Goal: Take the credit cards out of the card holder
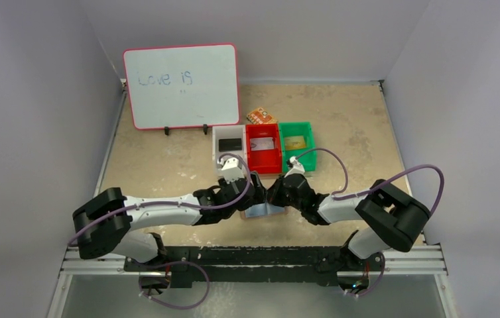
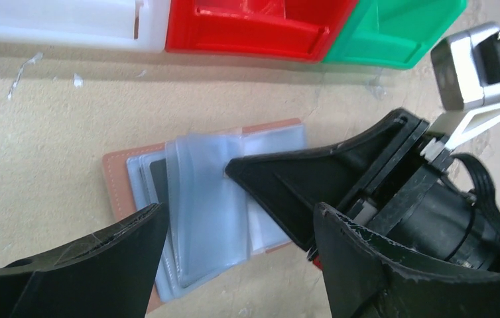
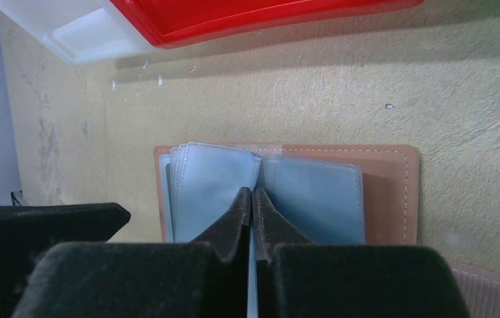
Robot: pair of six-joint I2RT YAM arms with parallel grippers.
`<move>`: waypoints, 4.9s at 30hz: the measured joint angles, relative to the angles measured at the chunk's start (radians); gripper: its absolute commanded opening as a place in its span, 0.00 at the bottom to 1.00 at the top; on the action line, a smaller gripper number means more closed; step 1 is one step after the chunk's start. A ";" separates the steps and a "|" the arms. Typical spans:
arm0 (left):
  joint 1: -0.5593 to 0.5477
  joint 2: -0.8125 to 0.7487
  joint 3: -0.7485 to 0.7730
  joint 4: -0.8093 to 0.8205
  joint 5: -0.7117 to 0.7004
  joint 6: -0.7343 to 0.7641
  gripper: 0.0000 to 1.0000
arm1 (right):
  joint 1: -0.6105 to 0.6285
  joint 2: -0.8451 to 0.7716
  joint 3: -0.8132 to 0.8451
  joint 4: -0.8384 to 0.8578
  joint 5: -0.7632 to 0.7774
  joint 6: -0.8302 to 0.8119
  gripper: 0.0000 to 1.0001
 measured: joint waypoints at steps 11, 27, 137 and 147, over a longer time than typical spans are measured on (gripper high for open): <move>0.091 0.043 -0.003 0.122 0.022 0.014 0.79 | -0.001 0.000 -0.002 0.003 0.000 0.008 0.00; 0.093 0.100 -0.028 0.161 0.060 -0.006 0.78 | -0.002 0.002 -0.003 0.006 0.000 0.013 0.00; 0.016 0.265 0.125 0.242 0.326 0.013 0.53 | -0.013 -0.805 0.048 -0.863 0.245 0.155 0.24; 0.016 0.407 0.131 0.386 0.402 -0.022 0.48 | -0.013 -0.953 0.039 -0.931 0.303 0.213 0.18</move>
